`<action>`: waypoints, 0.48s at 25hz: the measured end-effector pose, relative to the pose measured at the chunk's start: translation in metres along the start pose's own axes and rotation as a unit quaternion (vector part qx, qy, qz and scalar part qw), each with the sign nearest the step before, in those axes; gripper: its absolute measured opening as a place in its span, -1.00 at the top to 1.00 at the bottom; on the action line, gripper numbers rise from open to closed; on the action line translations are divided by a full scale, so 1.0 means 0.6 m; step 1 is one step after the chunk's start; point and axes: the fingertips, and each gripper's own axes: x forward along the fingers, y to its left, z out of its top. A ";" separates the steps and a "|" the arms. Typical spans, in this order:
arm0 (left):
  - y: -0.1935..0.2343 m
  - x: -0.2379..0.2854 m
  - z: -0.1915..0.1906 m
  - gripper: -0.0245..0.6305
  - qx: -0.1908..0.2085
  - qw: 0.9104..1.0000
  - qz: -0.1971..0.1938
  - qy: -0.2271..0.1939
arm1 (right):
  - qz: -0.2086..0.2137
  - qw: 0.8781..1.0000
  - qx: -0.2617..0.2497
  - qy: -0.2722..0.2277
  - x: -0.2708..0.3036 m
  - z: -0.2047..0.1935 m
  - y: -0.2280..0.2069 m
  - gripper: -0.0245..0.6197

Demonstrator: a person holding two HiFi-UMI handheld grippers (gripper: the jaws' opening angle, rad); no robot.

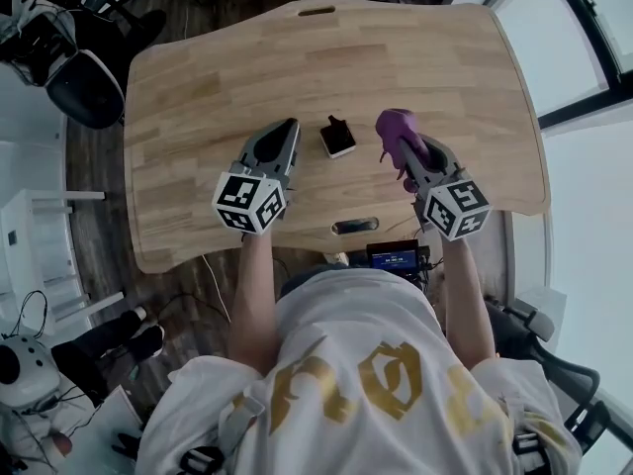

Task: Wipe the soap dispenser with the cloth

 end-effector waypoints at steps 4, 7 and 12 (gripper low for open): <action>-0.018 -0.011 0.011 0.89 0.017 1.000 0.024 0.008 | -0.013 0.994 -0.107 -0.011 -0.010 0.032 0.030 0.77; -0.031 -0.019 0.007 0.90 0.016 0.999 0.034 0.014 | -0.021 0.990 -0.131 -0.038 -0.022 0.055 0.052 0.77; -0.051 -0.030 0.014 0.90 0.026 0.999 0.035 0.011 | -0.022 0.991 -0.114 -0.072 -0.034 0.074 0.076 0.77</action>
